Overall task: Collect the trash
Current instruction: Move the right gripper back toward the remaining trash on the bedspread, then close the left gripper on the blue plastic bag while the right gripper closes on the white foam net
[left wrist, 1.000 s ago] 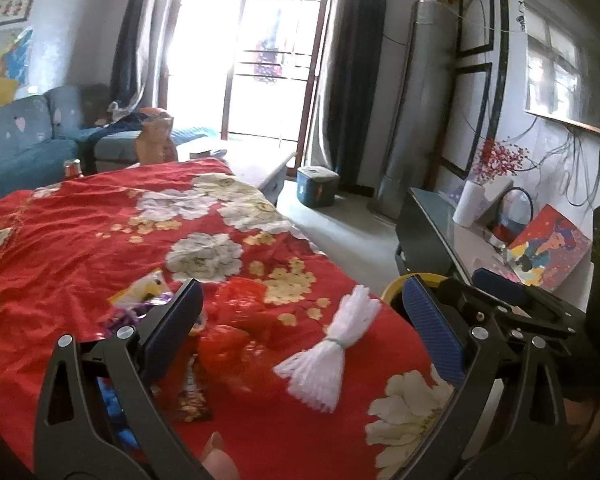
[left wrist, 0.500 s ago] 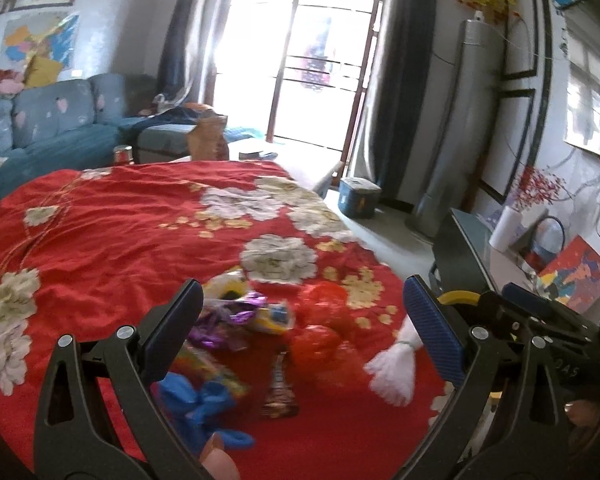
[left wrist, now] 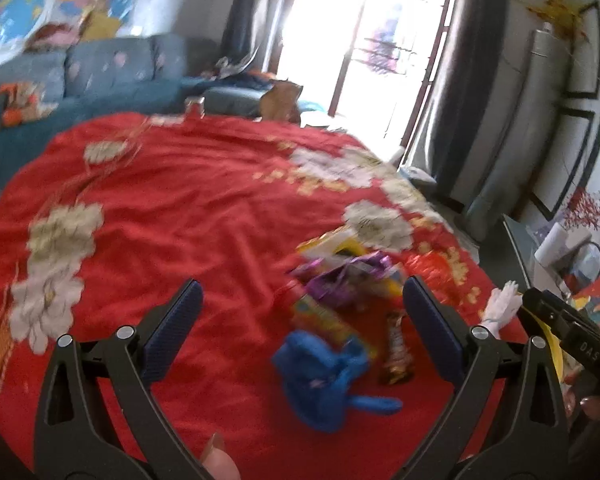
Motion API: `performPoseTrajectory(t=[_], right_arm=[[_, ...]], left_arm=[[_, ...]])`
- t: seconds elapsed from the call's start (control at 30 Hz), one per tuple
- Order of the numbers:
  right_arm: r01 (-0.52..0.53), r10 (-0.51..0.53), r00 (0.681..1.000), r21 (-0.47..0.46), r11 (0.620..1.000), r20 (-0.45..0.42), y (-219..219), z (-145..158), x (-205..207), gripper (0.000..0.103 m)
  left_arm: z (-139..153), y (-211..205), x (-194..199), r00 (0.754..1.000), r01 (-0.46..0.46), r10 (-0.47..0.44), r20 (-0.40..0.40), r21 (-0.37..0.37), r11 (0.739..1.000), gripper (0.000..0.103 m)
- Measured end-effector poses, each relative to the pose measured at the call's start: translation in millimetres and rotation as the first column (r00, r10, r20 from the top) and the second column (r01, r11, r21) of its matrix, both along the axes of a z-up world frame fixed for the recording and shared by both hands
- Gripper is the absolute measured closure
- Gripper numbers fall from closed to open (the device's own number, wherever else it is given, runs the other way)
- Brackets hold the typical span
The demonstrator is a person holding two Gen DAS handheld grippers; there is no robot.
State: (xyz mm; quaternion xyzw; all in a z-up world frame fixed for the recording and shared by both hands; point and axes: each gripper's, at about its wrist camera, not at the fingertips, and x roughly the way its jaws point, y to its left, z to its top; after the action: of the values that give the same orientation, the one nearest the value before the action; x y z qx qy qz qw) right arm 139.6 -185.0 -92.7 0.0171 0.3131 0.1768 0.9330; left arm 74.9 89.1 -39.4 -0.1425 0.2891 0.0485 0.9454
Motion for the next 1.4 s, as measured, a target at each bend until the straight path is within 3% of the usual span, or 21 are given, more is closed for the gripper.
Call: performPoseTrajectory(t=[0.27,0.53,0.7,0.87,0.97,1.17,1.4], right_arm=[[0.037,-0.037,0.997,-0.006,0.999,-0.065,1.2,-21.9,13.7,0.031],[0.06,-0.059,0.989,0.005,0.998,-0.137,-1.2,-42.3,23.4,0.031],[0.045,-0.042,0.979,0.011,0.999,-0.201,1.3,-62.9,26.8,0.032],[0.025,-0.022,0.982,0.018,1.0,-0.186,0.9,-67.4,21.4,0.048],[-0.004,0.009,0.983,0.027,1.0,-0.184,2.6,-67.5,17.9,0.063],[-0.032,0.04,0.982,0.044,0.998,-0.184,2.7,-63.1,11.7,0.081],[-0.031,0.037,0.99,0.046,0.998,-0.135,-3.1,-48.0,0.6,0.083]], left_arm=[[-27.6,14.7,-1.0,0.998,0.015,-0.022,-0.06,-0.118,0.993,0.011],[-51.7,0.6,3.7,0.99,0.046,-0.067,-0.128,-0.166,0.985,0.013],[-58.3,-4.8,3.8,0.987,0.062,-0.084,-0.134,-0.161,0.985,0.031],[-62.7,-4.5,5.2,0.987,0.05,-0.072,-0.147,-0.144,0.988,0.068],[-63.9,-3.1,5.4,0.986,0.048,-0.071,-0.149,-0.148,0.988,0.079],[-59.4,-1.4,3.6,0.988,0.055,-0.076,-0.134,-0.151,0.987,0.085],[-41.2,2.3,-0.8,0.995,0.039,-0.05,-0.082,-0.127,0.991,0.087]])
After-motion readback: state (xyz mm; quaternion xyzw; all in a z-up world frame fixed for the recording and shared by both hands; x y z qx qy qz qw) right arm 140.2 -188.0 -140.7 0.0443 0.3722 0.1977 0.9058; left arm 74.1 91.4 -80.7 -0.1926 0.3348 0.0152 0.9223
